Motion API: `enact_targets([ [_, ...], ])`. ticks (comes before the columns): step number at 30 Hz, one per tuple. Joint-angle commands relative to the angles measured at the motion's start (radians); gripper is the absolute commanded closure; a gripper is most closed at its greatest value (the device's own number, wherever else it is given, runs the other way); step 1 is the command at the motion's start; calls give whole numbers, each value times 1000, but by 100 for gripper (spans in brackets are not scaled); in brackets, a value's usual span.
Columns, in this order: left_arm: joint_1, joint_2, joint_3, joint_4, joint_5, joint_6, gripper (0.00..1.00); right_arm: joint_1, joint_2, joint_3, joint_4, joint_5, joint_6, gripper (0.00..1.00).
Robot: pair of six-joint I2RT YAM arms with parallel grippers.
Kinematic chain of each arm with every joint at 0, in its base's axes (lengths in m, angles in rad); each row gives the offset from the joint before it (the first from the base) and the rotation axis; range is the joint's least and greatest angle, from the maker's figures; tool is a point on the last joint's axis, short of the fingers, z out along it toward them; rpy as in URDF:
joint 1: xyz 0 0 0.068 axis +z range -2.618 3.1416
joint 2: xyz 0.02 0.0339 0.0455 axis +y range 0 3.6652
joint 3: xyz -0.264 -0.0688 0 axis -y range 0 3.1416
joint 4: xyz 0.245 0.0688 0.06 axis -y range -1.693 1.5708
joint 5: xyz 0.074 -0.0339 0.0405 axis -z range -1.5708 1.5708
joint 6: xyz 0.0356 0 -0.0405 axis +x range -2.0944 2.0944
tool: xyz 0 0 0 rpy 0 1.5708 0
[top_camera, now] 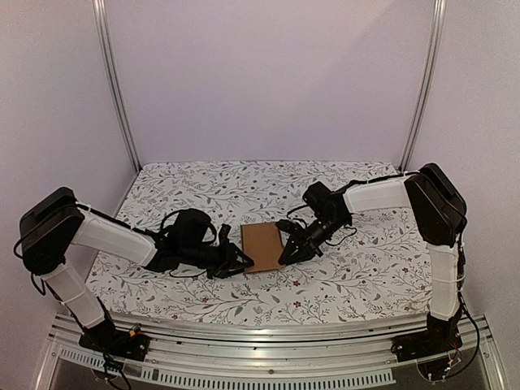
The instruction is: Fold the paper box
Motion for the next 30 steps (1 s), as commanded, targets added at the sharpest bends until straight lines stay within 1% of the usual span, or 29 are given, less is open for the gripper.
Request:
enact_targets([
  [1,-8,51,-35,199,20,-21,75,-12,40,-16,16,-18,8,91],
  [7,13,117,-85,384,56,-99,90,-19,51,-16,16,-16,7,88],
  [9,15,143,-95,440,67,-124,93,-25,52,-16,15,-19,6,86],
  [11,17,165,-106,494,74,-152,94,-28,52,-14,16,-22,5,80],
  [14,17,192,-113,556,86,-180,95,-30,54,-14,19,-32,4,73],
  [21,22,232,-131,659,89,-230,96,-35,59,-21,32,-42,14,68],
  [28,25,280,-135,785,117,-267,95,-61,51,-50,51,-43,17,59],
  [30,25,296,-132,819,129,-280,94,-67,46,-73,107,-60,31,59],
])
